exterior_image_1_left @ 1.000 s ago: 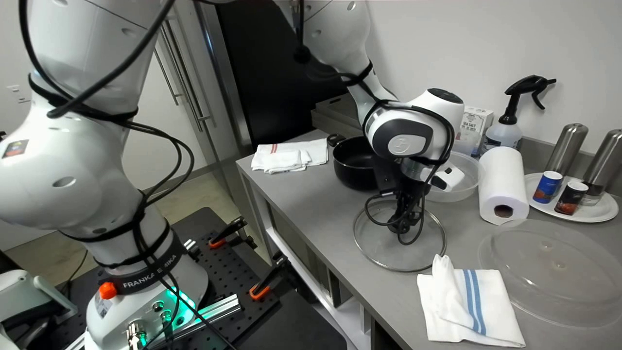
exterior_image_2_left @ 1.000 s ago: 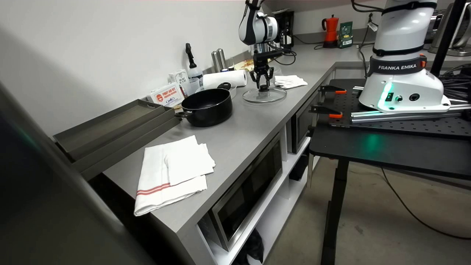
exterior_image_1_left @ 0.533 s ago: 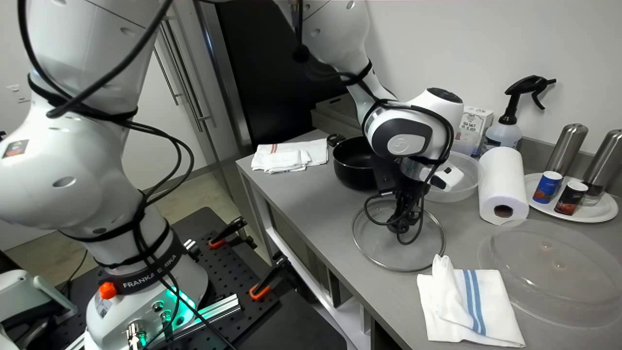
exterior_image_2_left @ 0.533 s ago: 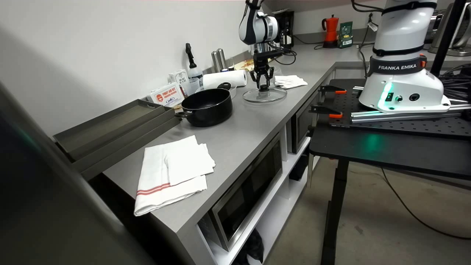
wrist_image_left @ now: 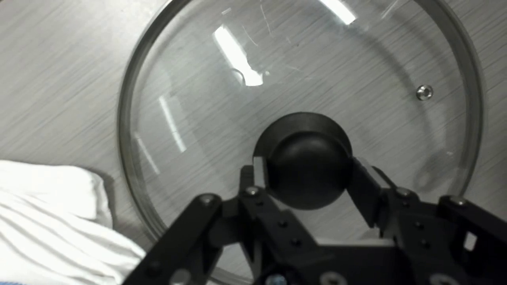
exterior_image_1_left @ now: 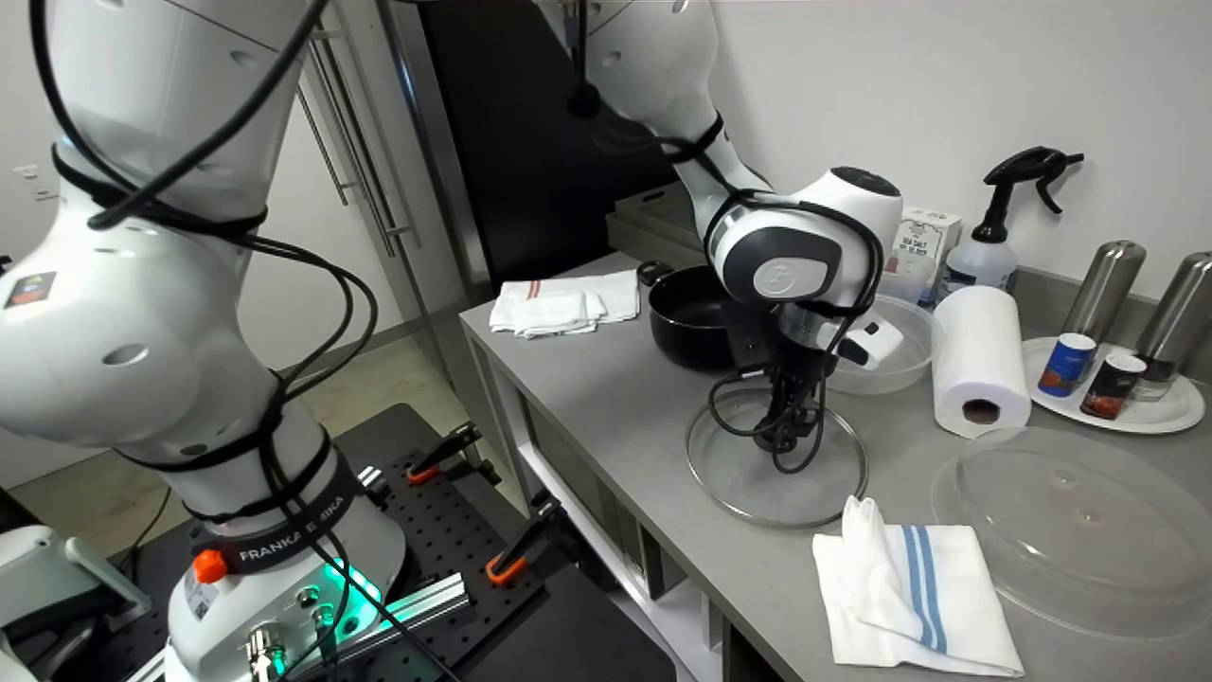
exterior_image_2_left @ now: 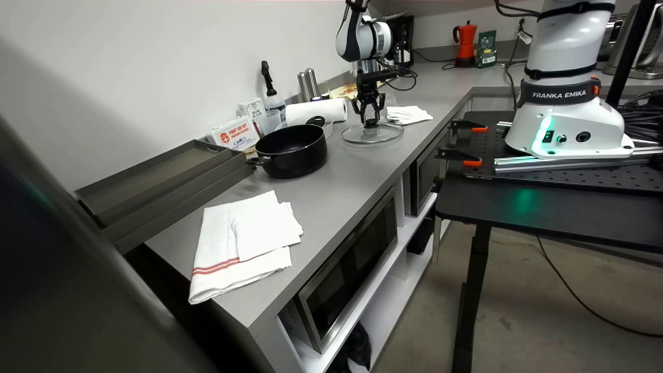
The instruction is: Pick up the lid from the pot and put it on the counter
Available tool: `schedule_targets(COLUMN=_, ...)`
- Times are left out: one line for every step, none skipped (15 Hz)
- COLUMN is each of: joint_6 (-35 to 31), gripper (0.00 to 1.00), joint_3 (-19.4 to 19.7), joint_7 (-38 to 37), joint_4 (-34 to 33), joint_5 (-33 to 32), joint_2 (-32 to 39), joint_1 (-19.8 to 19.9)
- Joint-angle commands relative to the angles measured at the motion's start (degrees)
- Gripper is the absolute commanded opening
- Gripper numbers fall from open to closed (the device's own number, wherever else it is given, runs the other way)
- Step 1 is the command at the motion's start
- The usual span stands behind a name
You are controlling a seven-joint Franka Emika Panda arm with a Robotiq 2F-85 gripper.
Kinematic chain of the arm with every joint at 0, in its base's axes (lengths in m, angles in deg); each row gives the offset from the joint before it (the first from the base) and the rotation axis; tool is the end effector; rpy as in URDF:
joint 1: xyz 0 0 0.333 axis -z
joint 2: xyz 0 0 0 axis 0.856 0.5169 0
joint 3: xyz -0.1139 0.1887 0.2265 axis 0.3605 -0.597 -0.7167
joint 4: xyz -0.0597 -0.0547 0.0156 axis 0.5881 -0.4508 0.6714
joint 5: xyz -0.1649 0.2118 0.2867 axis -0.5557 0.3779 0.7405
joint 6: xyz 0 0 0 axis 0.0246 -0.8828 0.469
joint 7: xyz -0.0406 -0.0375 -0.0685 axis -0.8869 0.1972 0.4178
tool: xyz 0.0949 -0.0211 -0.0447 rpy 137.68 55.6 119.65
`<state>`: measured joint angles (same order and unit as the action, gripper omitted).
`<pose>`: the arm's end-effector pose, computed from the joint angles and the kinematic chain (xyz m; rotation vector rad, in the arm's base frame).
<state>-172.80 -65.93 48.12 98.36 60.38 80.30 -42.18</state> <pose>0.5273 -0.2509 0.1288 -2.8081 1.1887 0.1516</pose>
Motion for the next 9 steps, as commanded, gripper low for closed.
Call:
schedule_targets(joint_6=-0.7, gripper=0.81, joint_3=0.1, joint_7=0.4, joint_4=2.0, joint_5=-0.4, joint_2=-2.8, joint_1=-0.5)
schedule_targets(joint_6=-0.7, gripper=0.93, joint_3=0.1, joint_7=0.4, joint_4=2.0, joint_5=-0.4, joint_2=-3.0, joint_1=-0.5)
schedule_targets(joint_6=-0.7, gripper=0.99, joint_3=0.1, joint_7=0.4, joint_4=2.0, joint_5=-0.4, joint_2=-3.2, joint_1=-0.6)
schedule_targets(joint_6=-0.7, gripper=1.0, joint_3=0.1, joint_7=0.4, joint_4=2.0, joint_5=-0.4, joint_2=-3.5, joint_1=-0.6)
schedule_targets(joint_6=-0.7, gripper=1.0, joint_3=0.1, joint_7=0.4, joint_4=2.0, joint_5=-0.4, joint_2=-3.7, joint_1=-0.6)
schedule_targets(joint_6=-0.7, gripper=1.0, joint_3=0.1, joint_7=0.4, joint_4=2.1, joint_5=-0.4, joint_2=-3.9, joint_1=-0.6)
schedule_targets(joint_6=-0.6, gripper=1.0, joint_3=0.1, joint_7=0.4, joint_4=2.0, joint_5=-0.4, joint_2=-4.0, joint_1=-0.6)
schedule_targets(joint_6=-0.6, gripper=1.0, joint_3=0.1, joint_7=0.4, joint_4=2.0, joint_5=-0.4, joint_2=-4.1, joint_1=-0.6)
schedule_targets(joint_6=-0.5, gripper=1.0, joint_3=0.1, joint_7=0.4, joint_4=2.0, joint_5=-0.4, joint_2=-4.2, joint_1=-0.6)
